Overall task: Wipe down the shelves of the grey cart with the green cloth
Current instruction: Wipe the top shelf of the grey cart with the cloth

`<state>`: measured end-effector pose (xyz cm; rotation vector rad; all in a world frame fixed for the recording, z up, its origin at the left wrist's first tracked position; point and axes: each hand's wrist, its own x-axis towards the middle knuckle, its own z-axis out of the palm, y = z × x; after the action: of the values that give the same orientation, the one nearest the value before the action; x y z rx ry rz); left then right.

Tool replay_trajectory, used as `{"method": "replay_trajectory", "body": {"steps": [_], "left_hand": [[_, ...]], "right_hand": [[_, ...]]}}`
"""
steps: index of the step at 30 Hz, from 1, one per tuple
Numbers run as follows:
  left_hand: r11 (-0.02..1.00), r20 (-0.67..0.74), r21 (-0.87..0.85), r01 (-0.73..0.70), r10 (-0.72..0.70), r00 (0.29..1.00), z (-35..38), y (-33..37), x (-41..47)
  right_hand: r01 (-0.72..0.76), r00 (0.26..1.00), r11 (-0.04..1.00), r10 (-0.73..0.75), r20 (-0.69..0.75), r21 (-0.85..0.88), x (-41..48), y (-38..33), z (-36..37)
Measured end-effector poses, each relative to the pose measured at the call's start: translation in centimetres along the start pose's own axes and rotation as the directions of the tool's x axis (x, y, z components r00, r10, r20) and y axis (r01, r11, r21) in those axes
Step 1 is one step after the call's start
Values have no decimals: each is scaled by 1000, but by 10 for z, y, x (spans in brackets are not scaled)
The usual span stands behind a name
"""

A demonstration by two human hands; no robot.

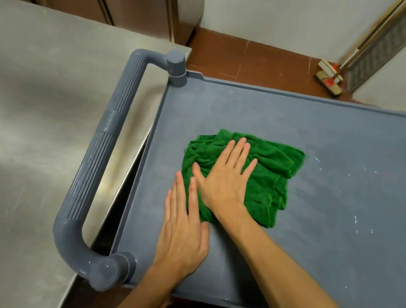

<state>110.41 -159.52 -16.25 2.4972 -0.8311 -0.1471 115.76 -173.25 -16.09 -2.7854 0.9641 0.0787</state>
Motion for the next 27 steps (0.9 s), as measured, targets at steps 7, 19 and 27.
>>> {"method": "replay_trajectory", "body": {"steps": [7, 19, 27], "left_hand": [[1000, -27, -8, 5, -5, 1000, 1, -1, 3], [997, 8, 71, 3, -3, 1000, 2, -8, 28], [996, -34, 90, -15, 18, 999, 2, -8, 49]], "right_hand": [[-41, 999, 998, 42, -10, 57, 41, -17, -5], [-78, 996, 992, 81, -34, 97, 143, -30, -24], [-38, 997, 994, 44, -57, 103, 203, -22, -34]]}}
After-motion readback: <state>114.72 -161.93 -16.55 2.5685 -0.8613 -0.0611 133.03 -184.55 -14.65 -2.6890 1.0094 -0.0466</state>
